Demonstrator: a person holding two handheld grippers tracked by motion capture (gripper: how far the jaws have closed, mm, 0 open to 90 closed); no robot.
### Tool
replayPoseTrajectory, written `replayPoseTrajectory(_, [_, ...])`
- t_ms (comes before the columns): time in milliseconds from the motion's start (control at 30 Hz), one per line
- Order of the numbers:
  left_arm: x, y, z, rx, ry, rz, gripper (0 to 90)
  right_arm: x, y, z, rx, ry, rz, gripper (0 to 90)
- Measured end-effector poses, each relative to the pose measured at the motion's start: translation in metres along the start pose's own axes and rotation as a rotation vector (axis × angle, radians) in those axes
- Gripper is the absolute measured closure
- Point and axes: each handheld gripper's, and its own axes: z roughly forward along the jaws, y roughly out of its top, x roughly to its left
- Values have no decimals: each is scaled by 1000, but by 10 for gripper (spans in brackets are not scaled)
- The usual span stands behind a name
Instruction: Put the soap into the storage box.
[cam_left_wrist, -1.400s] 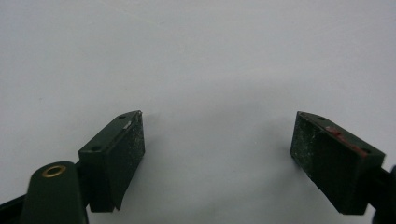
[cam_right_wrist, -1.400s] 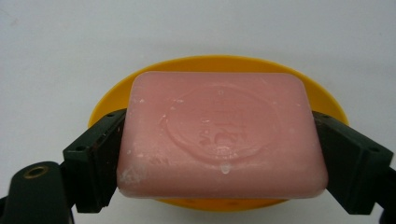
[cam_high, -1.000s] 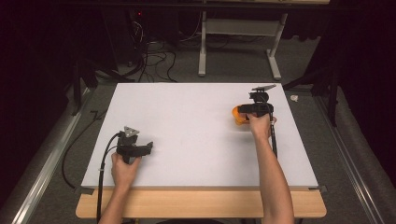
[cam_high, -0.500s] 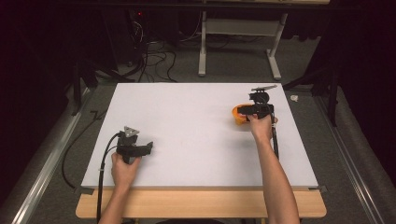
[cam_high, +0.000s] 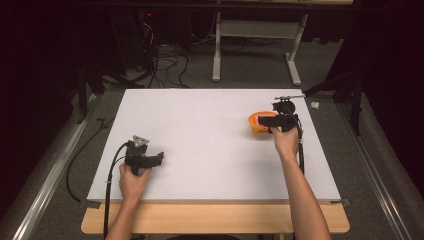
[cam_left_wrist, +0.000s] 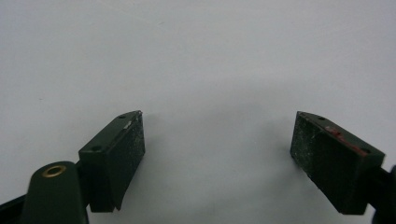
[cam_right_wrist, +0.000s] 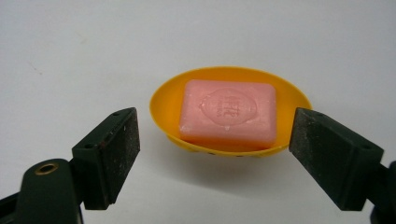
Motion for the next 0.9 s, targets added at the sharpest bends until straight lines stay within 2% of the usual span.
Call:
replayPoseTrajectory(367, [0, 0, 0, 0, 0, 0, 181, 0, -12, -20, -60, 49, -5, 181])
replayPoseTrajectory(900, [0, 0, 0, 0, 0, 0, 181, -4, -24, -45, -132, 91, -11, 184])
